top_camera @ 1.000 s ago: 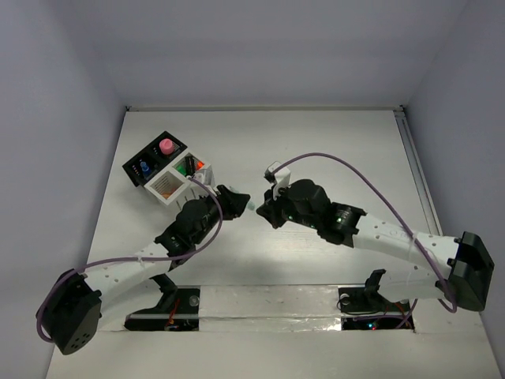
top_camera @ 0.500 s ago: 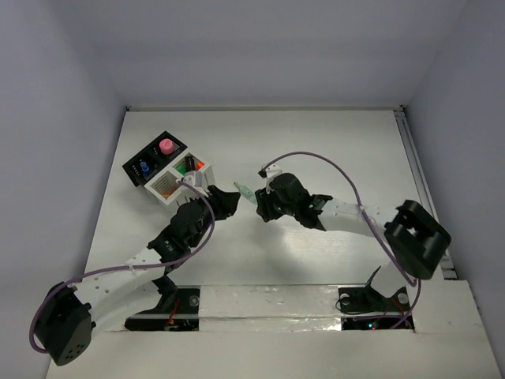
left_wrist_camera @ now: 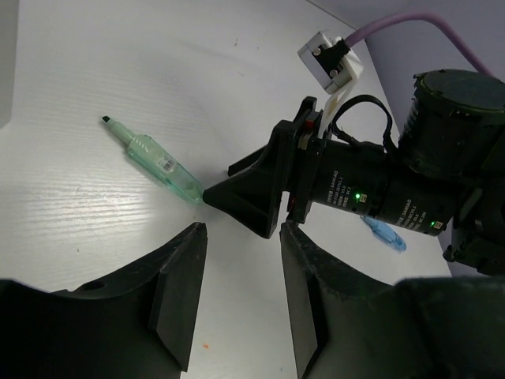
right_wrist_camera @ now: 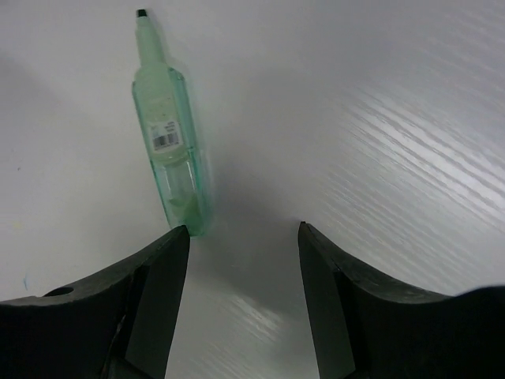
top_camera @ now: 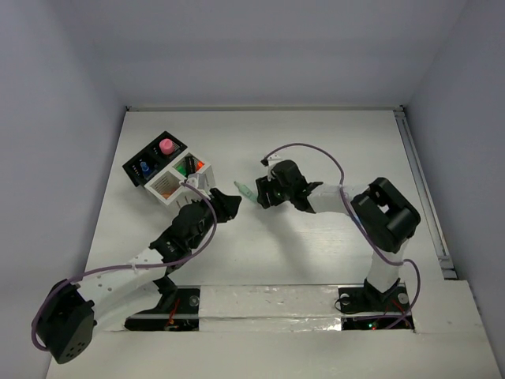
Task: Sort the stationery into containers
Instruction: Place the pen at the center of the board.
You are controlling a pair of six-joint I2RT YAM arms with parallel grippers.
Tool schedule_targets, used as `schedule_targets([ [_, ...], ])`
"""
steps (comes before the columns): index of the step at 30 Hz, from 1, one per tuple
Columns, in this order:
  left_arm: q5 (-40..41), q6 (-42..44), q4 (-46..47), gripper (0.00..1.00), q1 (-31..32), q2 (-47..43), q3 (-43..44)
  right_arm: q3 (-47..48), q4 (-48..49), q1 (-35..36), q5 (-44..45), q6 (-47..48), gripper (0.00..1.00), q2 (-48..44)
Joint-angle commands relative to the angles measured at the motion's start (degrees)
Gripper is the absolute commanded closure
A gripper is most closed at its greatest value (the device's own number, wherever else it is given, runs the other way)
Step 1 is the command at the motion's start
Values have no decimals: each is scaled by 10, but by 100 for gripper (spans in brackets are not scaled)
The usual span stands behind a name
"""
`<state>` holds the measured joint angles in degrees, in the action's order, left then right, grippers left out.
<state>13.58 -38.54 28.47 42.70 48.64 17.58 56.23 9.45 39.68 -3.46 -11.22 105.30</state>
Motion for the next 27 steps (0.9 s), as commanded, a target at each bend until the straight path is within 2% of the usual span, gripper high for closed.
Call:
schedule_targets([
  [1, -6, 12, 36, 61, 3, 6, -4, 26, 8, 10, -42, 36, 38, 31],
  [7, -2, 17, 33, 61, -2, 22, 3, 42, -19, 15, -64, 83, 39, 40],
  [13, -8, 19, 38, 61, -8, 26, 5, 76, -69, 38, 7, 124, 38, 66],
  [19, -8, 18, 34, 61, -8, 16, 1, 77, -49, 62, 31, 113, 39, 62],
  [27, -4, 24, 15, 61, -18, -4, 2, 107, -58, 89, 121, 70, 39, 91],
])
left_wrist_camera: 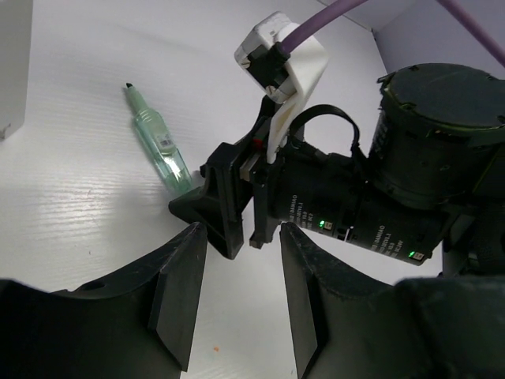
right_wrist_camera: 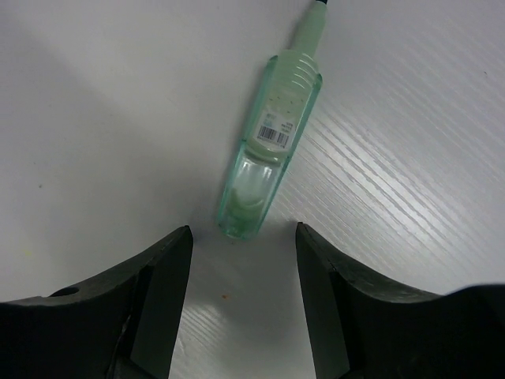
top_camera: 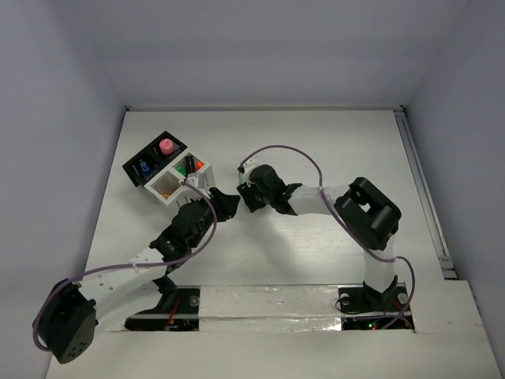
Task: Sort the stationery into containers
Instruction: Place the pen at the center of the board.
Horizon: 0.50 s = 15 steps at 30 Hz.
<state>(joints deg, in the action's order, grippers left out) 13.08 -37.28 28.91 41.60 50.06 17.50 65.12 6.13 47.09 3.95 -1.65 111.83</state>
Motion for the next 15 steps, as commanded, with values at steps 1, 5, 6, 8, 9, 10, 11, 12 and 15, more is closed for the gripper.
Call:
schedule_targets([
  [1, 1, 12, 9, 61, -7, -21, 2, 25, -24, 15, 60, -34, 39, 30],
  [5, 1, 15, 0, 61, -7, -30, 1, 32, -16, 15, 89, -53, 43, 47],
  [6, 1, 15, -2, 61, -13, -34, 1, 33, -14, 15, 87, -56, 44, 53],
  [8, 2, 16, -3, 62, -13, -37, -1, 34, -10, 15, 88, -61, 51, 59],
  [9, 2, 16, -4, 61, -13, -36, -1, 35, -10, 15, 89, -65, 54, 62],
  [10, 1, 17, -7, 62, -13, -36, -1, 36, -14, 15, 91, -68, 59, 63],
  [11, 1, 17, -7, 61, -18, -37, -1, 34, -14, 15, 94, -70, 64, 62],
  [12, 1, 17, -7, 61, -18, -36, -1, 33, -15, 15, 97, -72, 68, 60],
  [15, -1, 18, -4, 61, -18, -33, -1, 27, -22, 15, 100, -72, 79, 48],
])
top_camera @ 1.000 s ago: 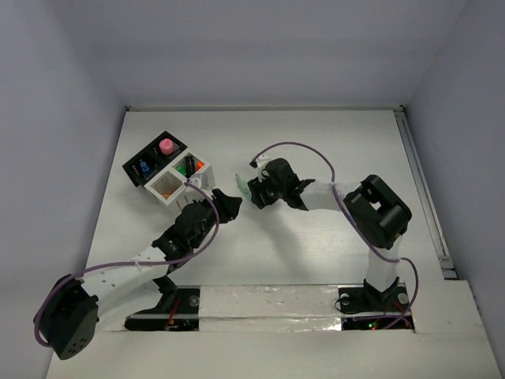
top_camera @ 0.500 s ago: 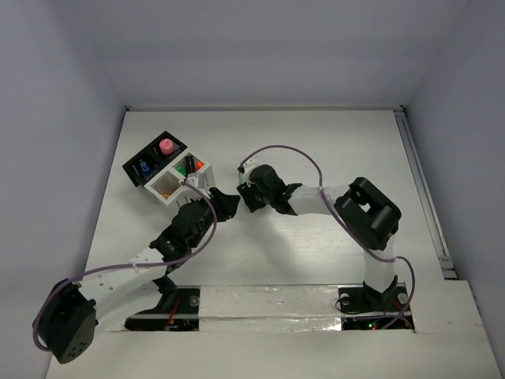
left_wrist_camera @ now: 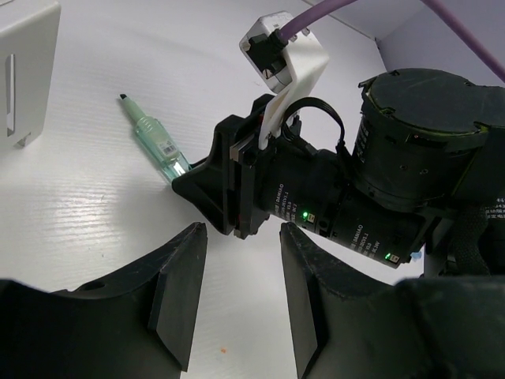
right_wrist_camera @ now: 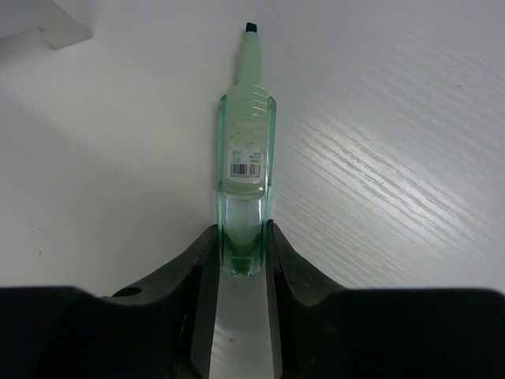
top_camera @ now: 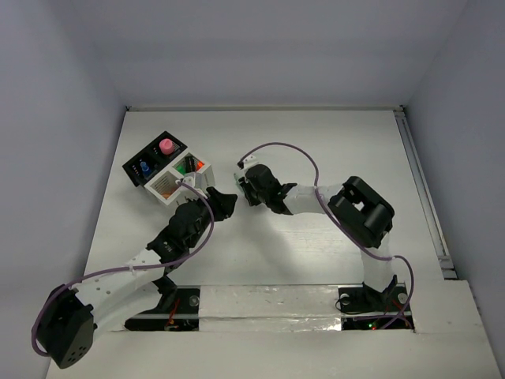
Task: Sort the stationery into containers
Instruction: Place the pen at the center of the board, then pick up the pen from the center of the board.
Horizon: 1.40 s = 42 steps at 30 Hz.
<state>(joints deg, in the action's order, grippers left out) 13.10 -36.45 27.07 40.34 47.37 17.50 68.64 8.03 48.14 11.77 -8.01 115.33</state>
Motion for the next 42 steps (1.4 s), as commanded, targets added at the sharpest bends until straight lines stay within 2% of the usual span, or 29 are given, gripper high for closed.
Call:
schedule_targets([
  [1, -3, 9, 18, 61, -5, -4, -1, -11, -44, 5, 22, -10, 89, 0],
  [5, -7, 6, 32, 61, -5, 12, 1, -38, -42, 5, 11, -22, 98, -73],
  [7, -5, 5, 40, 62, -10, 28, 5, -66, -47, 5, -31, -34, 99, -122],
  [8, -4, 5, 41, 62, -10, 32, 8, -79, -47, 5, -53, -39, 99, -183],
  [9, -4, 4, 41, 63, -17, 36, 10, -94, -45, 5, -101, -48, 100, -213],
  [12, -4, 1, 50, 63, -33, 36, 17, -154, -23, 5, -166, -72, 100, -286],
  [14, -17, -1, 68, 62, -40, 47, 24, -156, -62, 5, -191, -78, 100, -287],
  [17, -49, -7, 90, 59, -46, 83, 39, -203, -28, 5, -209, -95, 100, -318],
  [22, -70, -20, 120, 57, -46, 107, 46, -218, -48, 5, -199, -92, 100, -350],
  [27, -74, -38, 140, 59, -46, 87, 8, -210, -69, 5, -203, -96, 100, -379],
  [30, -103, -28, 190, 58, -46, 77, -29, -183, -114, 5, -191, -105, 100, -378],
  [37, -120, -17, 250, 63, -46, 48, -81, -99, -208, -6, -191, -124, 100, -391],
  [38, -119, -12, 251, 70, -46, 44, -84, -90, -218, -6, -192, -125, 100, -391],
  [39, -117, 0, 251, 73, -46, 36, -83, -76, -224, -6, -193, -128, 100, -390],
  [42, -119, 18, 250, 76, -35, 30, -78, -60, -246, -6, -198, -135, 100, -389],
])
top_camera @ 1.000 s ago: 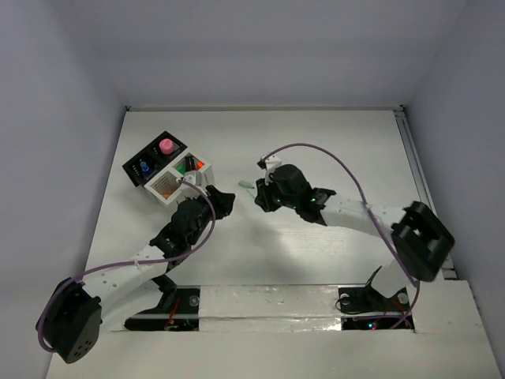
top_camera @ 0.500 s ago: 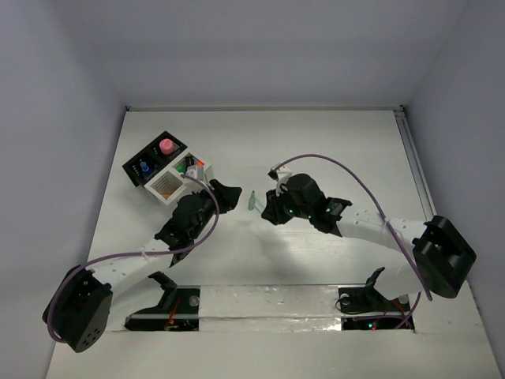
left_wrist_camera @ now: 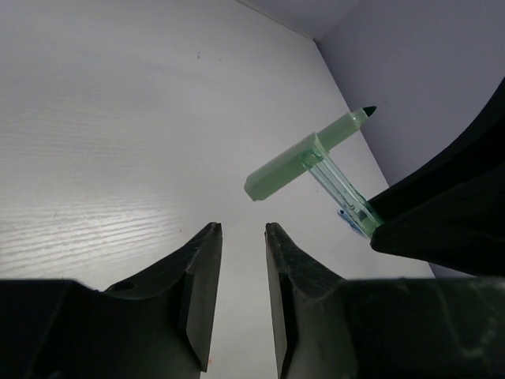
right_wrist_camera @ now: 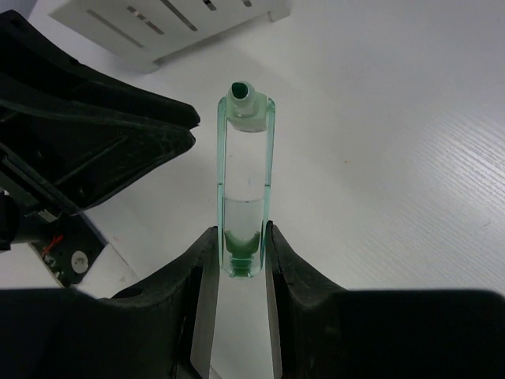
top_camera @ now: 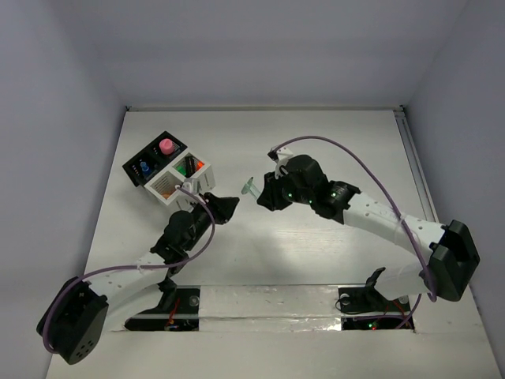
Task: Sort the stationery into containers
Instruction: Pick up the pen from the center of the board.
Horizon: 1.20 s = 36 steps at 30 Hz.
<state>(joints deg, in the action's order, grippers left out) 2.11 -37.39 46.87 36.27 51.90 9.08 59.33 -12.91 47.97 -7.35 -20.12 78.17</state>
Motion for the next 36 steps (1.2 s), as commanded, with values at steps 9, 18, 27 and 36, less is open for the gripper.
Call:
schedule_targets([
  [9, 20, 90, 80, 55, 49, 0, 17, 54, -48, -4, -49, -26, 100, -21],
  [18, 42, 131, 78, 55, 83, 26, 43, 64, -56, -9, -93, -29, 100, -29],
  [27, 78, 159, 74, 60, 115, 29, 56, 76, -78, -15, -120, -30, 100, -30],
  [36, 83, 165, 58, 97, 136, 25, 62, 83, -94, -21, -115, -31, 100, -43],
])
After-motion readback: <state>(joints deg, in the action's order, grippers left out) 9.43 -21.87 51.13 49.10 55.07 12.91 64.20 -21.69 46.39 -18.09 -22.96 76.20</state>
